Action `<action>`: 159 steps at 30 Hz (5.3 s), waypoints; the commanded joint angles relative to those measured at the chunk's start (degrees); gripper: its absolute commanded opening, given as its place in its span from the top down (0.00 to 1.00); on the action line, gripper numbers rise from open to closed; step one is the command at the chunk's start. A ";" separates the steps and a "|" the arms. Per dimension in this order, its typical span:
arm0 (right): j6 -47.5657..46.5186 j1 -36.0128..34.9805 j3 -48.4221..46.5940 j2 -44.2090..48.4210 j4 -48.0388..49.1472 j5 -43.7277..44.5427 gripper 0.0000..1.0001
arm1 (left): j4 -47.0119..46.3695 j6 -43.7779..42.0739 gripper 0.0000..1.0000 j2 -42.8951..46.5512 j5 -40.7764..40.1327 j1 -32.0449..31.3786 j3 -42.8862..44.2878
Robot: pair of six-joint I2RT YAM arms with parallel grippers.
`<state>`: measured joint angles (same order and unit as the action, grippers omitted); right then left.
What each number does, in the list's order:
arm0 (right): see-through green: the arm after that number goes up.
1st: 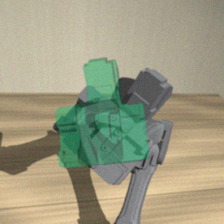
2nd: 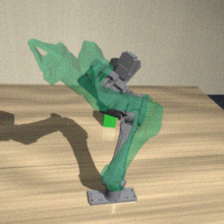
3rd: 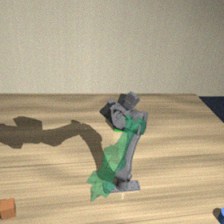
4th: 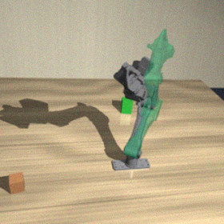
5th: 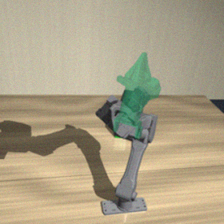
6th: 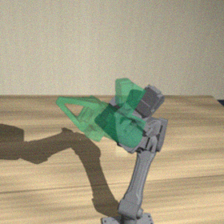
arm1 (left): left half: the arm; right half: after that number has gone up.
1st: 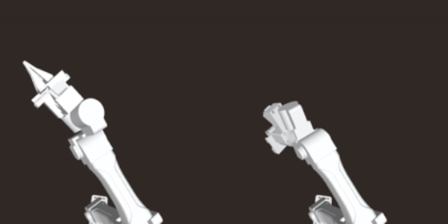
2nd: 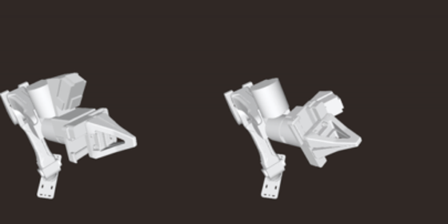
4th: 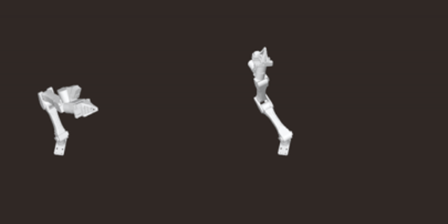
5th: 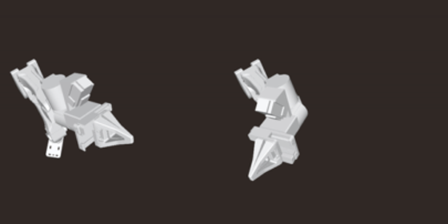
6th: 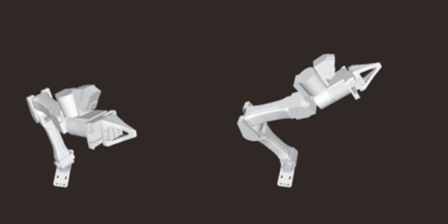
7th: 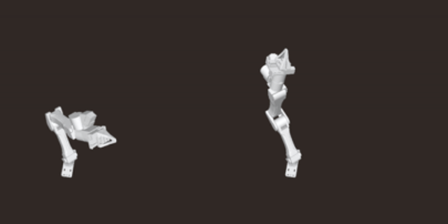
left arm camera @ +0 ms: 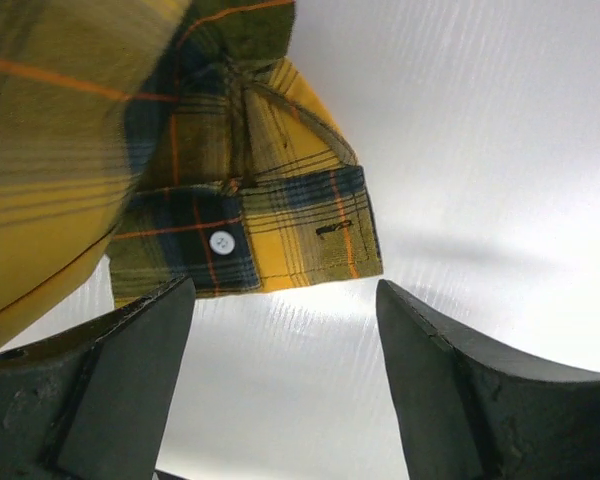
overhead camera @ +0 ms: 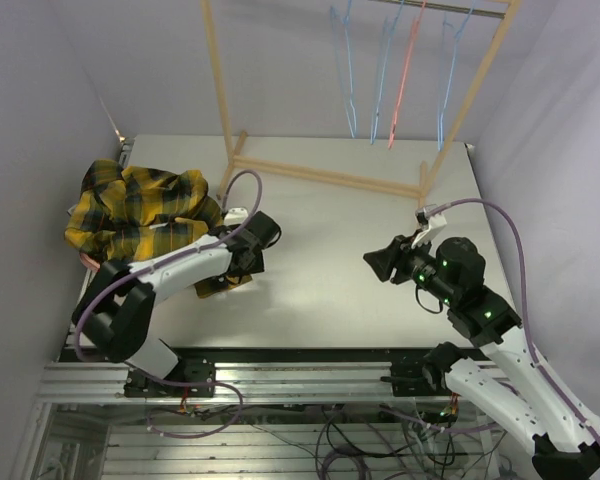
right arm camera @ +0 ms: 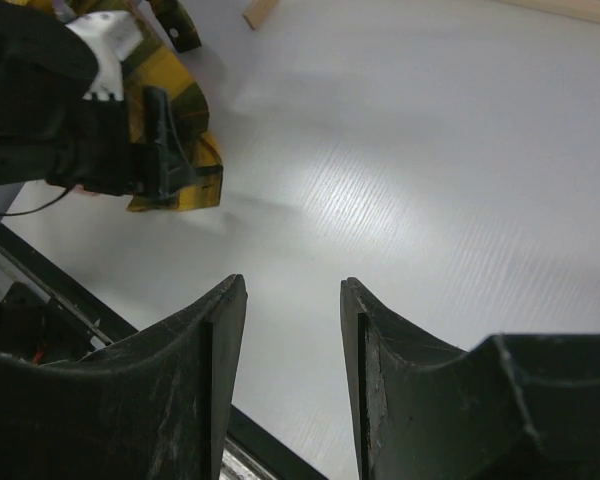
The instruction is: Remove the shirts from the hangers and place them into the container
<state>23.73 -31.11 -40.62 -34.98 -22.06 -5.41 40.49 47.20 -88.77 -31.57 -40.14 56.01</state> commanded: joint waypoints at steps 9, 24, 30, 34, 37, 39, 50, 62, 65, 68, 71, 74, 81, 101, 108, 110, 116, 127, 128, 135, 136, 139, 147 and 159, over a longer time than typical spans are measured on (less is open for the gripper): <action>0.53 0.18 1.56 -0.44 3.00 -1.43 0.57 | -4.62 14.70 0.15 1.43 -3.90 -0.38 -9.19; 0.26 0.18 1.69 -1.49 3.83 -1.94 0.57 | -4.04 14.76 0.15 -2.28 -6.35 -1.35 -5.78; 0.15 0.18 1.95 -3.62 6.19 -3.01 0.57 | -5.49 17.84 0.15 5.89 -9.05 -2.53 -7.57; 0.10 0.18 2.06 -4.76 7.33 -3.90 0.57 | -9.98 18.88 0.16 7.26 -9.86 -2.78 -9.36; -0.08 0.18 1.79 -4.98 7.55 -4.15 0.57 | -11.12 20.19 0.16 5.08 -13.08 -3.18 -9.67; -0.10 0.18 1.73 -5.04 7.71 -4.37 0.57 | -11.88 20.28 0.16 3.01 -14.67 -3.14 -9.22; -0.73 0.18 1.92 -4.89 7.27 -5.10 0.57 | -11.05 23.76 0.14 -4.40 -20.69 -3.34 -7.42; -1.21 0.19 1.35 -4.80 6.79 -4.63 0.56 | -16.77 25.39 0.16 -7.86 -15.50 -3.36 -12.12; -1.07 0.18 1.44 -4.75 6.92 -4.55 0.56 | -22.24 23.50 0.27 -8.06 -12.34 -3.33 -14.46; -0.87 0.18 1.51 -4.75 6.97 -4.61 0.56 | -26.27 22.02 0.49 -8.65 -9.06 -3.31 -16.23; -0.78 0.15 1.52 -4.68 6.87 -4.41 0.56 | -26.23 22.79 0.93 -10.09 -7.40 -3.36 -16.29; -0.66 0.18 1.59 -4.46 6.85 -4.14 0.56 | -25.60 20.45 0.93 -11.78 -6.40 -4.14 -14.22; -0.19 0.18 1.79 -4.27 7.00 -4.06 0.56 | -15.96 6.73 0.93 -13.96 -10.16 -10.58 4.59; -0.92 0.18 1.71 -4.00 6.95 -4.54 0.56 | 14.07 -7.54 0.93 18.28 -27.28 6.94 28.42; -0.89 0.18 1.16 -5.50 7.97 -5.63 0.56 | 9.57 -11.20 0.92 23.36 -15.04 27.51 17.53; -0.96 0.18 0.91 -5.85 8.00 -5.71 0.56 | 8.53 -10.53 0.92 22.03 -11.96 31.47 13.95; -1.00 0.22 0.72 -5.59 7.43 -5.16 0.56 | 0.33 -10.66 0.91 14.39 4.73 38.88 2.17; -0.67 0.18 0.54 -5.85 6.91 -4.82 0.56 | -8.59 -6.77 0.70 4.96 23.57 42.91 -9.42; -0.65 0.18 0.40 -5.95 6.87 -4.85 0.56 | -9.26 -6.31 0.68 4.54 24.66 42.87 -10.43; -1.01 0.18 -0.73 -6.10 6.30 -4.80 0.56 | -10.83 -5.23 0.56 4.34 24.03 42.98 -14.75; -1.03 0.18 -0.85 -6.28 6.32 -5.01 0.56 | -10.39 -5.33 0.56 4.94 23.28 42.96 -14.81; -0.45 0.18 -0.99 -6.77 6.75 -5.73 0.56 | -7.74 -5.23 0.45 8.03 21.22 42.97 -14.10; -0.28 0.17 -1.62 -7.72 6.70 -7.35 0.56 | 0.45 -5.81 0.01 19.70 14.38 42.98 -8.59; -1.78 0.18 -3.50 -10.10 5.34 -7.64 0.55 | -0.70 -18.60 0.01 32.70 13.65 42.88 11.49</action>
<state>22.83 -31.11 -42.35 -44.64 -16.23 -12.53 39.59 34.57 -59.11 -17.02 2.90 62.54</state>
